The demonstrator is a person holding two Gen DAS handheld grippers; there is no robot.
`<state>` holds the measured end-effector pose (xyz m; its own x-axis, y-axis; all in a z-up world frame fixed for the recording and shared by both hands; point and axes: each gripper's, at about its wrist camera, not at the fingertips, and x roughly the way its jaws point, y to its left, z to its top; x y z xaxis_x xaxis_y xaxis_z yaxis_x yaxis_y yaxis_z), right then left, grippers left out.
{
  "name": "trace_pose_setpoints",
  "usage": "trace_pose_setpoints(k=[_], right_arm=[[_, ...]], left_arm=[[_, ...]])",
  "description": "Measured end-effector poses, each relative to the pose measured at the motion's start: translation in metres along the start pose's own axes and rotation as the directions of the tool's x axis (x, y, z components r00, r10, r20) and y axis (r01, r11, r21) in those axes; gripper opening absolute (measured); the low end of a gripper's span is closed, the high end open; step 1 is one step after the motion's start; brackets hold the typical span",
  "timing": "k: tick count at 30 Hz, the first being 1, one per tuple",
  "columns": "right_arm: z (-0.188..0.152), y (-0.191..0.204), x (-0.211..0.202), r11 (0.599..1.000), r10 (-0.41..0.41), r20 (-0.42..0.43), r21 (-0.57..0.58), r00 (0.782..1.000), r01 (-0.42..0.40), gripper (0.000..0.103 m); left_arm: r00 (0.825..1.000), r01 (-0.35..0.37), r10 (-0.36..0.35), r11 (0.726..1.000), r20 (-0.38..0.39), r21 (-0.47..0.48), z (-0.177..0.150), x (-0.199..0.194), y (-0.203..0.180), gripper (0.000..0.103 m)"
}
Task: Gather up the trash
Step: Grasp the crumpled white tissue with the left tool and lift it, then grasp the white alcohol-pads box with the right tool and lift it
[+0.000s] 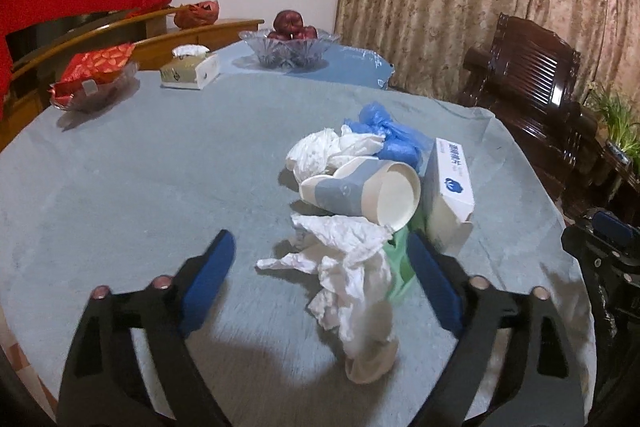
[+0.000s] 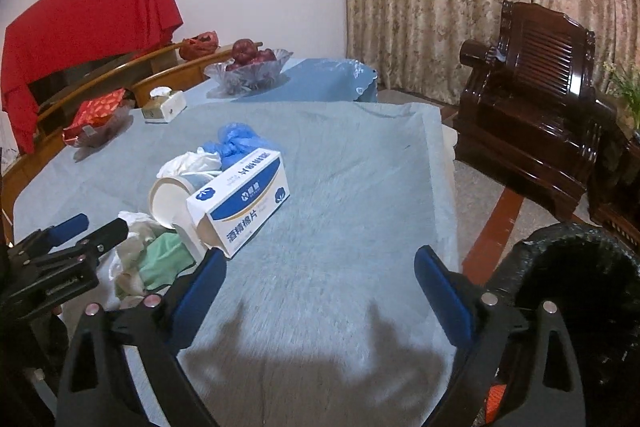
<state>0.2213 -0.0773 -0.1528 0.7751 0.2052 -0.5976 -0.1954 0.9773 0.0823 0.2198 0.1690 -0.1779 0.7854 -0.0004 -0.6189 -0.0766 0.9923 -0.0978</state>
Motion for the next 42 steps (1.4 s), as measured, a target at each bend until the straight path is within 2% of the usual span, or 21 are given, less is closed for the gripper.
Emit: trace_pose_setpoints(k=[3,5,8,10,13,24,33,42], right_arm=[[0.001,0.001,0.007,1.0,0.002,-0.004,-0.002,1.0,-0.002,0.093],[0.002,0.002,0.011,1.0,0.006,-0.007,-0.003,1.0,-0.006,0.093],[0.003,0.007,0.016,1.0,0.012,-0.01,-0.013,1.0,-0.013,0.093],[0.004,0.01,0.018,1.0,0.015,-0.01,-0.023,1.0,-0.015,0.093],[0.005,0.015,0.02,0.999,0.022,-0.01,-0.029,1.0,-0.022,0.093],[0.015,0.039,0.028,0.997,0.059,0.001,-0.039,0.998,-0.059,0.093],[0.019,0.066,0.056,0.997,0.062,-0.026,-0.042,0.998,-0.064,0.093],[0.014,0.067,0.078,0.998,0.032,-0.072,-0.043,0.997,-0.035,0.086]], left_arm=[[1.0,0.013,-0.013,1.0,-0.022,-0.002,0.0,0.01,0.001,0.074],[0.999,0.03,-0.03,1.0,-0.045,-0.002,-0.001,0.017,0.0,0.066],[0.995,0.071,-0.071,0.997,-0.077,-0.009,-0.004,0.025,0.0,0.044],[0.991,0.1,-0.102,0.995,-0.091,-0.024,-0.006,0.028,0.001,0.023],[0.992,0.106,-0.108,0.994,-0.067,-0.032,-0.005,0.023,0.002,0.015],[0.998,0.062,-0.06,0.997,0.028,-0.041,0.011,-0.005,0.019,0.013],[0.999,0.029,-0.029,0.999,0.022,-0.041,0.016,0.004,0.032,0.013],[0.999,0.03,-0.029,0.998,0.018,-0.052,0.014,0.015,0.036,0.013]])
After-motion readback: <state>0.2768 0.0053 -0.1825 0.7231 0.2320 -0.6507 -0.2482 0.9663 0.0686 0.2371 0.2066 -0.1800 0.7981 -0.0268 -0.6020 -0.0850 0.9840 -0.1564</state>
